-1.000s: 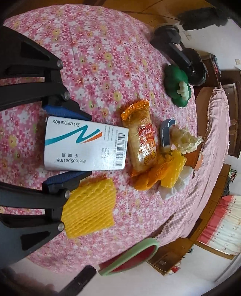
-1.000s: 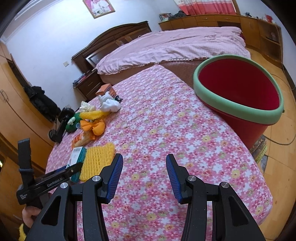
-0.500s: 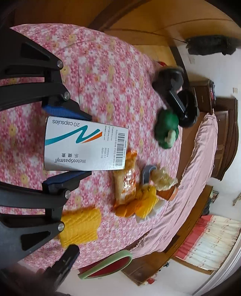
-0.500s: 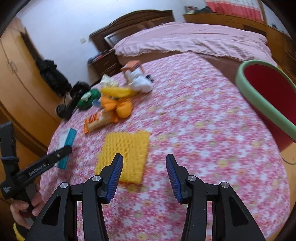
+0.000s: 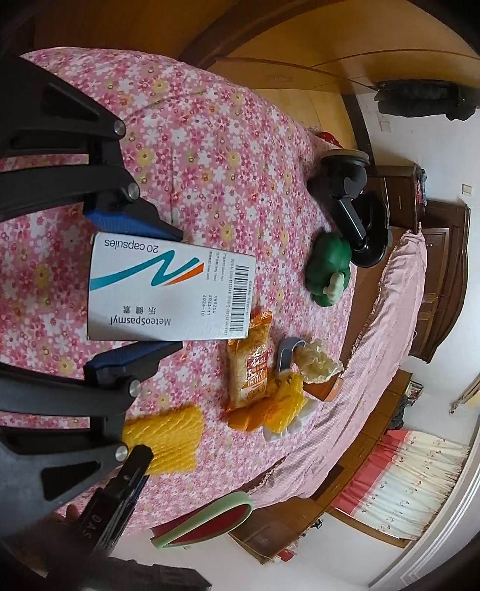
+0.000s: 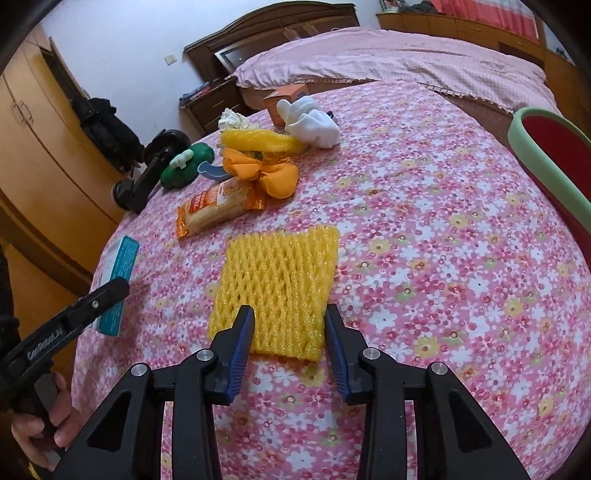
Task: Collect trash
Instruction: 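Grasp the white medicine box with the left tool while the right tool grasps the yellow foam net, then carry the box and foam net over the red bucket and open both tools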
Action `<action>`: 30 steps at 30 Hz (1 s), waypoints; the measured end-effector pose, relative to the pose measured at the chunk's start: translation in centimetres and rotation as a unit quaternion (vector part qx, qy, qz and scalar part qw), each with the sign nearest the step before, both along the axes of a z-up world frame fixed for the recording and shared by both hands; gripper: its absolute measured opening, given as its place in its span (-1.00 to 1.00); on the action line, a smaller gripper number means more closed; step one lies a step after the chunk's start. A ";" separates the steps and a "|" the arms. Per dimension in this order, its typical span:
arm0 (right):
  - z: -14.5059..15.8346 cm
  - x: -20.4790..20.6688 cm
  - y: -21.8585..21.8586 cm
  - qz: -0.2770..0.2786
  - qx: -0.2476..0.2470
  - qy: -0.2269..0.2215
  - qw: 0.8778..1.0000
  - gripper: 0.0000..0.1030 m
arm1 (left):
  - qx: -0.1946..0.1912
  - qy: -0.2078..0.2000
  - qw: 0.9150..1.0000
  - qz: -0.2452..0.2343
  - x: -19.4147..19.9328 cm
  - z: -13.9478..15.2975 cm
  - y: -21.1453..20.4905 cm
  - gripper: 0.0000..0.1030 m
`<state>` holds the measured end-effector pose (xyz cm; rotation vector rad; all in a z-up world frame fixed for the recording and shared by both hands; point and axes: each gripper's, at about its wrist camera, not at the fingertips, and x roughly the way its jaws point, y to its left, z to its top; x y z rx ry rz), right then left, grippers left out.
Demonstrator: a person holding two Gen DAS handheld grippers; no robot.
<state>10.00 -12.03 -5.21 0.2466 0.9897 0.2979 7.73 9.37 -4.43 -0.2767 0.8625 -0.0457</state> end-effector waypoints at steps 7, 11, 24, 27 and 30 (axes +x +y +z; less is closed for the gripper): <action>0.2 -0.3 -0.7 -0.011 0.032 -0.001 0.999 -0.81 | 0.003 -0.006 1.000 -0.006 -0.6 0.5 -0.4 0.00; 0.5 -0.8 -1.4 -0.011 0.057 -0.001 0.998 -0.81 | 0.005 -0.011 1.000 -0.013 -0.7 1.2 -0.9 0.00; 5.7 -2.5 -5.9 -0.052 0.059 -0.080 0.994 -0.81 | -0.012 -0.025 0.996 -0.085 1.0 4.6 -5.2 0.00; 7.0 -2.6 -7.5 -0.069 0.058 -0.097 0.991 -0.81 | -0.015 -0.034 0.994 -0.104 1.6 5.6 -6.5 0.00; 8.2 -2.9 -9.1 -0.085 0.053 -0.114 0.988 -0.81 | -0.016 -0.041 0.991 -0.124 2.2 6.5 -8.2 0.00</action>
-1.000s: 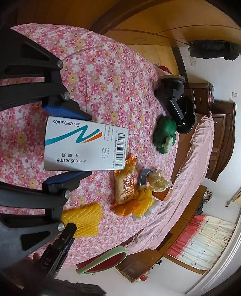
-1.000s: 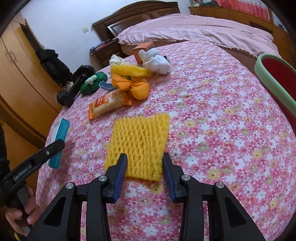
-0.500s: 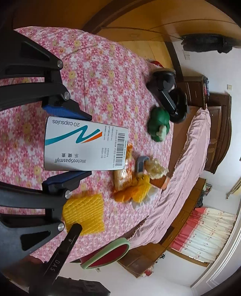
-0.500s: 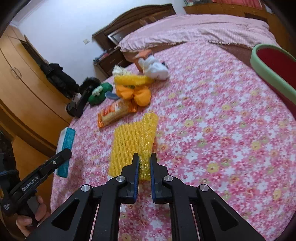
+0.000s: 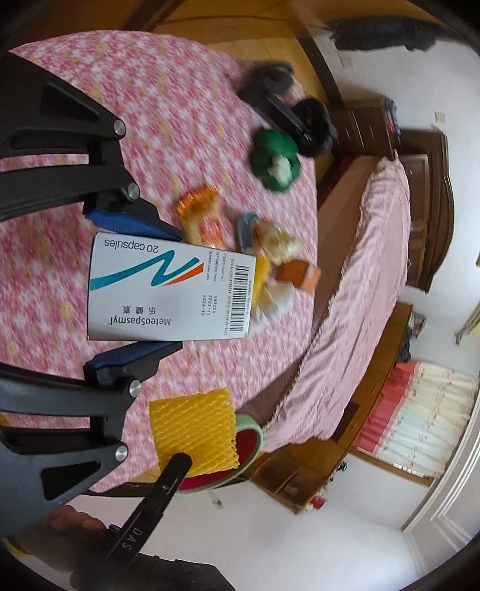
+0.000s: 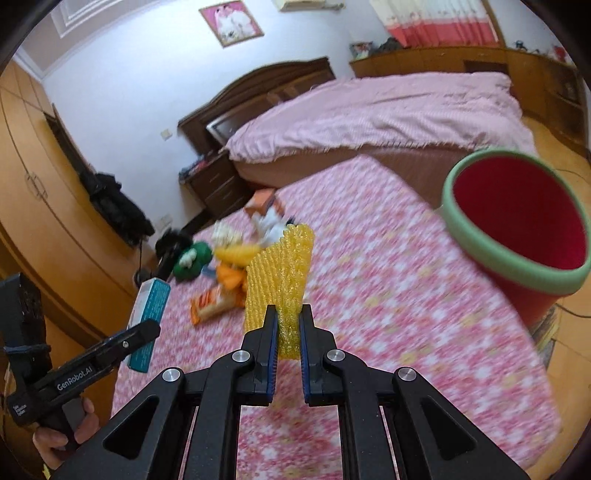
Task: Collect trash
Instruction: 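Carry the box and foam net over the red bucket and open both tools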
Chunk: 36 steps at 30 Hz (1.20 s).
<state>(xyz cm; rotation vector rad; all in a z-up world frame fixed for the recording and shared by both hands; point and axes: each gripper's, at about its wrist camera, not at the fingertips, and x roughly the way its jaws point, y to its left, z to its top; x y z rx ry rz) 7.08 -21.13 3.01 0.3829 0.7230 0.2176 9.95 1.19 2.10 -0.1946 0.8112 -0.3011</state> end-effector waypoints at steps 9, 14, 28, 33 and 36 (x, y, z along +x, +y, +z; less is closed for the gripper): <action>2.3 -0.9 -5.8 -0.061 -0.001 -0.030 0.998 -0.81 | 0.002 -0.007 0.999 -0.054 2.0 1.1 -5.4 0.00; 1.9 -0.7 -9.0 -0.098 0.001 -0.027 0.995 -0.81 | 0.004 0.000 0.997 -0.078 3.3 0.9 -8.9 0.00; -0.6 0.4 -17.5 -0.196 -0.004 -0.003 0.980 -0.81 | 0.026 0.002 0.985 -0.169 7.1 0.1 -20.6 0.00; -1.8 0.7 -20.0 -0.224 -0.009 0.008 0.974 -0.81 | 0.025 -0.001 0.979 -0.204 8.1 -0.6 -24.7 0.00; -2.7 0.9 -21.5 -0.239 -0.013 0.014 0.971 -0.81 | 0.031 -0.001 0.975 -0.219 8.9 -1.4 -27.1 0.00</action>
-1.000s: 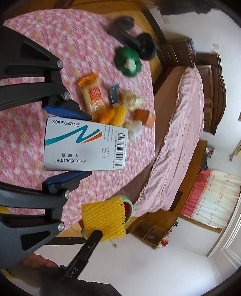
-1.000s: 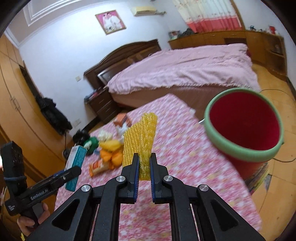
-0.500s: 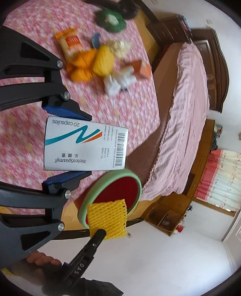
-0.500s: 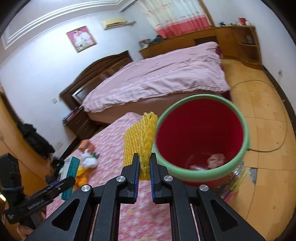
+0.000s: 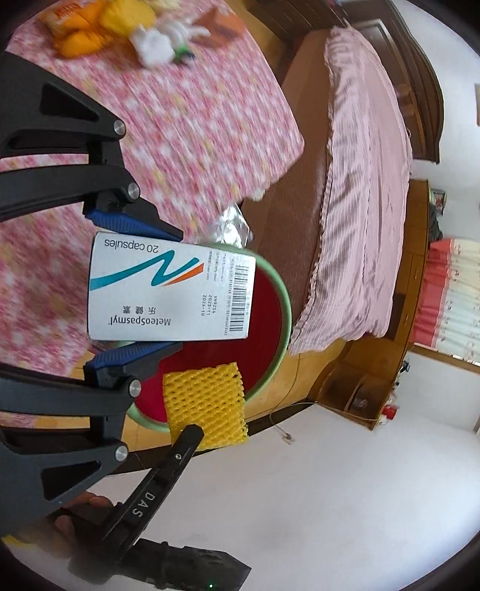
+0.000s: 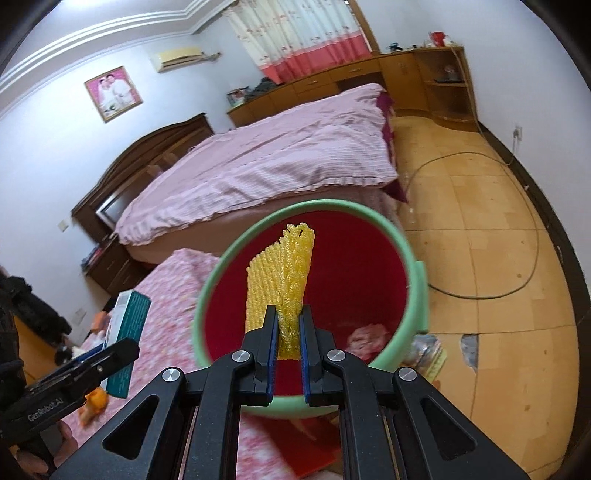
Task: Collect trash
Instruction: 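Carry the box and foam net over the red bucket and open both tools, then move both open tools back toward the items on the bed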
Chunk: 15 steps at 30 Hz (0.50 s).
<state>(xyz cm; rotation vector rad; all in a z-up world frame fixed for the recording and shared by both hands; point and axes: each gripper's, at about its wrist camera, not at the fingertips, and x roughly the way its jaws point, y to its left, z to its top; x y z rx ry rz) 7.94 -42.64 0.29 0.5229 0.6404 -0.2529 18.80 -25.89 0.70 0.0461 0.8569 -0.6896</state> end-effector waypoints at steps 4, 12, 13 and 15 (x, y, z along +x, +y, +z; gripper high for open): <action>-0.9 0.3 -1.1 -0.009 0.003 0.006 1.000 -0.77 | 0.002 0.010 1.000 -0.025 0.8 -1.1 -2.4 0.00; -1.7 0.6 -2.1 -0.008 0.003 0.012 1.000 -0.67 | 0.016 -0.014 0.999 -0.025 0.8 -1.9 -4.0 0.21; -1.8 0.6 -2.2 -0.008 0.006 0.012 1.000 -0.64 | 0.015 -0.011 1.000 -0.024 0.9 -1.9 -4.0 0.21; -1.9 0.4 -2.2 -0.010 0.009 0.011 1.000 -0.46 | 0.012 -0.006 1.000 -0.019 0.9 -2.0 -3.8 0.21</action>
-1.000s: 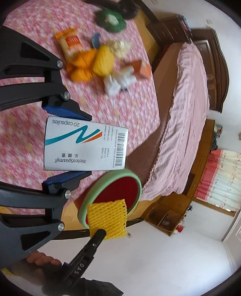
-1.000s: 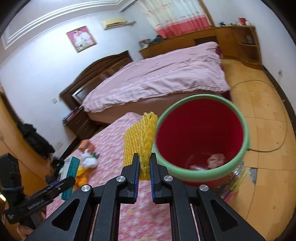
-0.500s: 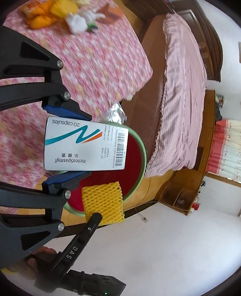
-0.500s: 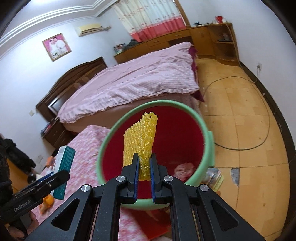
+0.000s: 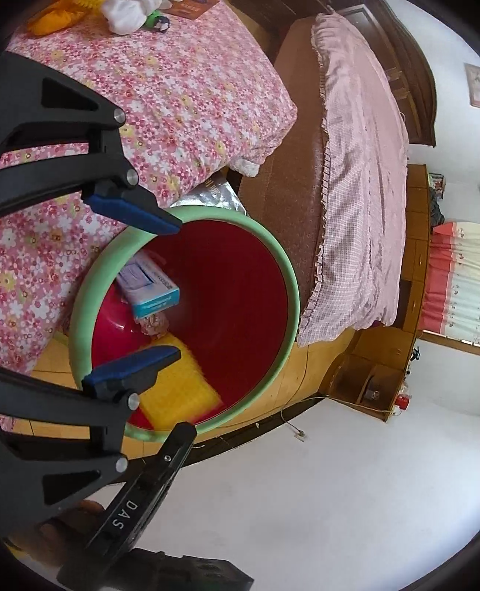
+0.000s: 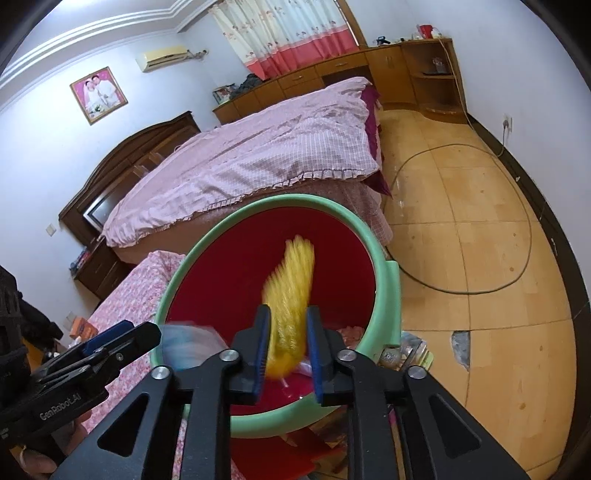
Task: Collect trash
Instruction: 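Move both open tools back toward the items on the bed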
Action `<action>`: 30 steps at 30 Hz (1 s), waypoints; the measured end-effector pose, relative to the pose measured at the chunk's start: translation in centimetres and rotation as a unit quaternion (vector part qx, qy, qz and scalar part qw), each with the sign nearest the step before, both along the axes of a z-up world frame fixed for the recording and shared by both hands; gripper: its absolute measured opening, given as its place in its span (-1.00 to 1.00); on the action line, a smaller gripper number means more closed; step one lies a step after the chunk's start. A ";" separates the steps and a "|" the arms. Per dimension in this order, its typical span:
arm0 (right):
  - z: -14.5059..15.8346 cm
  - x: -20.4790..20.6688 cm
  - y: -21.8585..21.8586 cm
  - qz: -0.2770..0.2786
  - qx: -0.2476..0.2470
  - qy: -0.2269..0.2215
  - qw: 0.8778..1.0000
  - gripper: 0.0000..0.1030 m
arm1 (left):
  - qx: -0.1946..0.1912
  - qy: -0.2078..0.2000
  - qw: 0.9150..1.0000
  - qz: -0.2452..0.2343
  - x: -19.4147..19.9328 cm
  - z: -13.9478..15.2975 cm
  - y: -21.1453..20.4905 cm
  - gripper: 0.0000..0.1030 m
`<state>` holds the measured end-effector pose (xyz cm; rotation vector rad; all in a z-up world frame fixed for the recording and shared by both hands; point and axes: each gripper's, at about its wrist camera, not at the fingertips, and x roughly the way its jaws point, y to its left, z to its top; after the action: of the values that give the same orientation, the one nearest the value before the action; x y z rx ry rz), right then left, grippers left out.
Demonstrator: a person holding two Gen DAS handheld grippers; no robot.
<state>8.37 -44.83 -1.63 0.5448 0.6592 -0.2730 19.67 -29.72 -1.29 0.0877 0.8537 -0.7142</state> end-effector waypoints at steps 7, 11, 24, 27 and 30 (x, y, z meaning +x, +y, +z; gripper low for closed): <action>0.2 -0.4 0.4 0.005 0.007 -0.003 1.000 -0.38 | -0.004 0.008 1.000 0.009 -0.2 0.1 1.5 0.21; 0.9 -0.8 1.0 0.008 0.003 -0.012 1.000 -0.38 | -0.007 0.010 1.000 0.021 -0.4 0.5 3.0 0.21; 2.6 -1.5 5.0 0.042 0.005 -0.025 0.999 -0.35 | -0.020 0.012 0.996 0.087 -1.2 1.7 10.4 0.21; 2.4 -1.4 6.3 0.057 0.013 -0.022 0.998 -0.35 | -0.021 0.014 0.994 0.106 -0.9 1.9 12.5 0.21; 2.3 -1.4 7.4 0.065 0.019 -0.021 0.997 -0.35 | -0.014 0.005 0.991 0.130 -1.0 2.3 15.0 0.21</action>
<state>6.96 -37.39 0.64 0.5399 0.6576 -0.1265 18.63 -14.75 0.97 -0.0519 0.8449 -0.4828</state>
